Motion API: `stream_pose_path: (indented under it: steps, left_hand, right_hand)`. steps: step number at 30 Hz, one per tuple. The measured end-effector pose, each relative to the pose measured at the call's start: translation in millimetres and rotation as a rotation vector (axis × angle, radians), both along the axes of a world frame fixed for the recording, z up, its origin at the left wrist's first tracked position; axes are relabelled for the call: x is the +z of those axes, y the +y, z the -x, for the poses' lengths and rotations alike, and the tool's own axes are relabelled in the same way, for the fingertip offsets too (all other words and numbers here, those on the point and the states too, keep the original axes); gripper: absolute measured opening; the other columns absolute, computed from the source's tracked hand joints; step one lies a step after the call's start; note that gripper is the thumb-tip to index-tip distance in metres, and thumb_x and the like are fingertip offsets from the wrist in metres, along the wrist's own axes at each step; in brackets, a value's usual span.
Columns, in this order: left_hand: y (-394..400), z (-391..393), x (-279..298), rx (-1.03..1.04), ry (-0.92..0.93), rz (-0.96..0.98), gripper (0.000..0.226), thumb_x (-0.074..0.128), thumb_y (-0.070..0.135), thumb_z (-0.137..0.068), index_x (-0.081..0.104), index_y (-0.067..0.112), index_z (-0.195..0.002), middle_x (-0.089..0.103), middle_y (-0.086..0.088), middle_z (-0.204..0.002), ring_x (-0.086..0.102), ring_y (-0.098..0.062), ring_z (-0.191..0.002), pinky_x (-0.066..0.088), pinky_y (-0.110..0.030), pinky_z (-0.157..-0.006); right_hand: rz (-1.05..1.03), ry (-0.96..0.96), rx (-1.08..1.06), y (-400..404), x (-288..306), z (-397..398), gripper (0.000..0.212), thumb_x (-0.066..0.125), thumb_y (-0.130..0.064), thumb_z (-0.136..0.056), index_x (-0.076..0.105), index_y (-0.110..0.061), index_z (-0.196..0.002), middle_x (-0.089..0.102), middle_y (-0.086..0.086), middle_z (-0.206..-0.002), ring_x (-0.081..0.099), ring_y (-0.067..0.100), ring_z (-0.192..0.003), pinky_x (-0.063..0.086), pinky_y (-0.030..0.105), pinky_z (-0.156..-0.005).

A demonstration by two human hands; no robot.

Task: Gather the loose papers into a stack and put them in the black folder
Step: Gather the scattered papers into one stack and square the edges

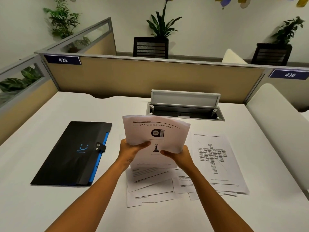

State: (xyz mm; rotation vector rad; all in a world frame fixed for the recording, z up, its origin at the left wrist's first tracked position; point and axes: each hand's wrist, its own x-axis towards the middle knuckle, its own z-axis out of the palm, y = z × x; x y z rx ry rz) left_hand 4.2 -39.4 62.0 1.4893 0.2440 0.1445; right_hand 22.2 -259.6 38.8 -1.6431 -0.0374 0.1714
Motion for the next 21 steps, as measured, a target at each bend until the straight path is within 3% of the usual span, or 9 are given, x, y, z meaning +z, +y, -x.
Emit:
stream_pose_path:
  steps: [3, 7, 11, 13, 17, 21]
  left_hand:
    - [-1.5, 0.7, -7.3, -0.004, 0.036, -0.032, 0.051, 0.091, 0.026, -0.059, 0.065, 0.032, -0.103, 0.075, 0.015, -0.091, 0.069, -0.011, -0.087, 0.057, -0.017, -0.062]
    - [4.8, -3.9, -1.9, 0.093, 0.057, -0.064, 0.041, 0.088, 0.034, -0.064, 0.064, 0.035, -0.097, 0.073, 0.016, -0.089, 0.067, -0.012, -0.088, 0.055, -0.016, -0.056]
    - [26.4, -11.7, 9.2, 0.265, 0.063, -0.046, 0.045, 0.091, 0.032, -0.063, 0.065, 0.027, -0.099, 0.072, 0.011, -0.090, 0.067, -0.011, -0.086, 0.054, -0.019, -0.059]
    - [39.0, -12.8, 14.6, 0.357, 0.069, -0.013, 0.049, 0.091, 0.032, -0.062, 0.065, 0.023, -0.103, 0.072, 0.009, -0.092, 0.068, -0.011, -0.084, 0.055, -0.023, -0.061]
    - [57.6, -8.0, 21.0, 0.443, 0.053, 0.007, 0.036, 0.089, 0.033, -0.066, 0.063, 0.032, -0.091, 0.070, 0.016, -0.088, 0.069, -0.005, -0.076, 0.052, -0.017, -0.053]
    - [70.2, 0.3, 21.4, 0.532, 0.122, 0.137, 0.058, 0.090, 0.033, -0.065, 0.056, 0.023, -0.111, 0.068, 0.009, -0.098, 0.068, -0.011, -0.084, 0.055, -0.028, -0.063]
  right_hand:
    - [0.024, 0.003, -0.012, -0.8, -7.3, -0.7, 0.048, 0.086, -0.014, -0.072, 0.068, -0.021, -0.115, 0.074, 0.004, -0.109, 0.072, 0.025, -0.098, 0.061, 0.044, -0.083]
    - [0.174, -0.054, -0.034, 2.0, -14.4, -4.7, 0.044, 0.083, -0.013, -0.076, 0.064, -0.019, -0.115, 0.070, -0.003, -0.108, 0.067, 0.018, -0.098, 0.060, 0.031, -0.085]
    - [0.375, 0.010, -0.141, 8.6, -30.5, -6.0, 0.052, 0.080, -0.011, -0.079, 0.056, -0.008, -0.125, 0.062, 0.010, -0.126, 0.058, 0.027, -0.114, 0.048, 0.028, -0.092]
    - [0.492, 0.084, -0.125, 15.6, -36.5, -5.5, 0.067, 0.085, -0.023, -0.074, 0.051, -0.008, -0.130, 0.056, 0.012, -0.131, 0.054, 0.029, -0.120, 0.046, 0.033, -0.098]
    - [0.812, 0.181, -0.078, 34.6, -40.2, -3.9, 0.104, 0.083, -0.065, -0.056, 0.040, -0.016, -0.138, 0.048, 0.007, -0.138, 0.045, 0.028, -0.130, 0.040, 0.044, -0.106]
    - [0.975, 0.158, -0.065, 51.9, -42.3, -2.3, 0.114, 0.080, -0.073, -0.048, 0.035, -0.019, -0.138, 0.048, 0.005, -0.136, 0.048, 0.027, -0.127, 0.038, 0.044, -0.104]
